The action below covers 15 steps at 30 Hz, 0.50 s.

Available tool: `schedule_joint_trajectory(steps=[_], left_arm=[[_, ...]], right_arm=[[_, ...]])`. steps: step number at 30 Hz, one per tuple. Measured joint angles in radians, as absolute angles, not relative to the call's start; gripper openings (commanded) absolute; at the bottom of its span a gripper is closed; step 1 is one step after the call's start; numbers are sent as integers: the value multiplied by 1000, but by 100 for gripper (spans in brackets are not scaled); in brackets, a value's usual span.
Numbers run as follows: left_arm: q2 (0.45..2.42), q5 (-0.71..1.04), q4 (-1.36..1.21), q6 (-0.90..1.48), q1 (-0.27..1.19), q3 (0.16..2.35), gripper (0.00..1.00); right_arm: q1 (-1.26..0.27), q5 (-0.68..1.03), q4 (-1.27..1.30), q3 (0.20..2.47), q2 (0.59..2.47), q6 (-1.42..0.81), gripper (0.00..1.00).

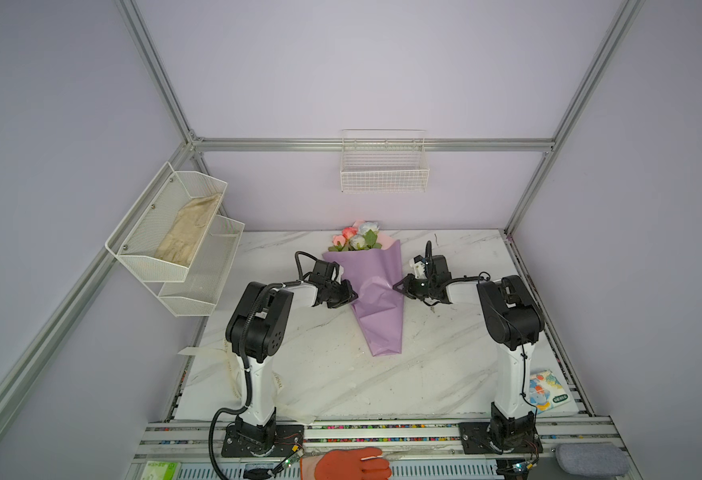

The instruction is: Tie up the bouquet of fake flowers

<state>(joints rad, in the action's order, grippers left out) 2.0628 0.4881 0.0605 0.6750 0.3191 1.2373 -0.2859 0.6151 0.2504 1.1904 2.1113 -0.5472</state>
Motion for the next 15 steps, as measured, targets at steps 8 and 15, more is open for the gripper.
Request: schedule_joint_trajectory(steps=[8,15], left_arm=[[2162,525,81,669,316,1378,14],[2265,540,98,698,314,1534,14]], right_arm=[[-261,555,252,1203,2115,-566,8],[-219,539,252,1273,2163,-588,8]])
